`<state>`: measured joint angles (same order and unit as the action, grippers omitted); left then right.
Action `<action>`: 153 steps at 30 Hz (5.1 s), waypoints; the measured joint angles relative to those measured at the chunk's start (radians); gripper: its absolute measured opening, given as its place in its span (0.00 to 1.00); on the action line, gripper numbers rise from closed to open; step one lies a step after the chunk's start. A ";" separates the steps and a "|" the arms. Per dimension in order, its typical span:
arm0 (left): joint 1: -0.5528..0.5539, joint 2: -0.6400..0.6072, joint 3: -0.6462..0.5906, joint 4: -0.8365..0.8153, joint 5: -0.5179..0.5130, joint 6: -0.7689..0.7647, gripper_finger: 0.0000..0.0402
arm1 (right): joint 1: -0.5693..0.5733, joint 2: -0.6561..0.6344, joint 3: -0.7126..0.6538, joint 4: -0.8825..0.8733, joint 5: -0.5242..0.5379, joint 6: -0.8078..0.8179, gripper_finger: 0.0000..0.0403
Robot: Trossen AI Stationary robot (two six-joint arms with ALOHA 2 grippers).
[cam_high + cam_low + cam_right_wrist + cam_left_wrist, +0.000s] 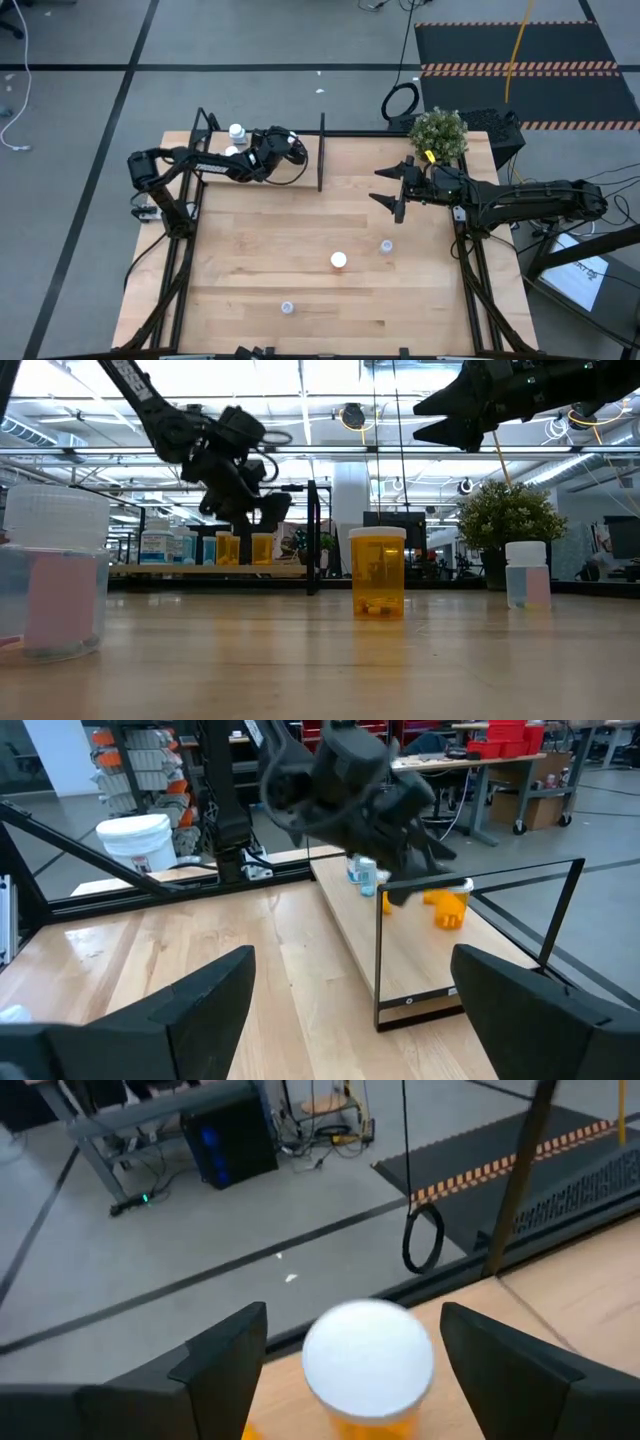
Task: Pick and place medicine bottles onto shelf by color
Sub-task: Put the top large orange pill bottle on the shelf, then put the large orange pill bottle aligned with the other large orange pill bottle on the shelf
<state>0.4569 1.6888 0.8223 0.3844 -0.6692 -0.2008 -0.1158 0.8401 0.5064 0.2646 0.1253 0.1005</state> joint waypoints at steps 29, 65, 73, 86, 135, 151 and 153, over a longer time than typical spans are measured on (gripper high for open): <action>-0.812 -0.478 -0.001 -0.621 -0.025 -0.205 0.53 | 0.569 0.387 0.141 -0.037 0.215 0.347 0.82; -1.228 -0.412 -0.298 -0.170 -0.251 -0.488 0.53 | 0.420 0.857 0.560 -0.427 0.028 0.192 0.81; -1.228 -0.412 -0.298 -0.169 -0.250 -0.485 0.53 | 0.414 0.906 0.542 -0.383 -0.022 0.182 0.73; -1.228 -0.412 -0.298 -0.170 -0.249 -0.481 0.53 | 0.402 0.916 0.542 -0.344 -0.025 0.175 0.50; -1.081 -0.412 -0.428 -0.156 -0.235 -0.421 0.53 | -0.159 0.989 1.227 -0.522 -0.193 -0.056 0.53; -1.019 -0.412 -0.428 -0.156 -0.210 -0.356 0.53 | -0.203 1.289 1.443 -0.568 -0.235 -0.129 0.53; -1.008 -0.412 -0.428 -0.155 -0.186 -0.348 0.53 | -0.207 1.314 1.465 -0.596 -0.235 -0.143 0.53</action>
<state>-0.5508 1.2764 0.3939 0.2291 -0.8557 -0.5492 -0.3224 2.1546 1.9711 -0.3312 -0.1093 -0.0426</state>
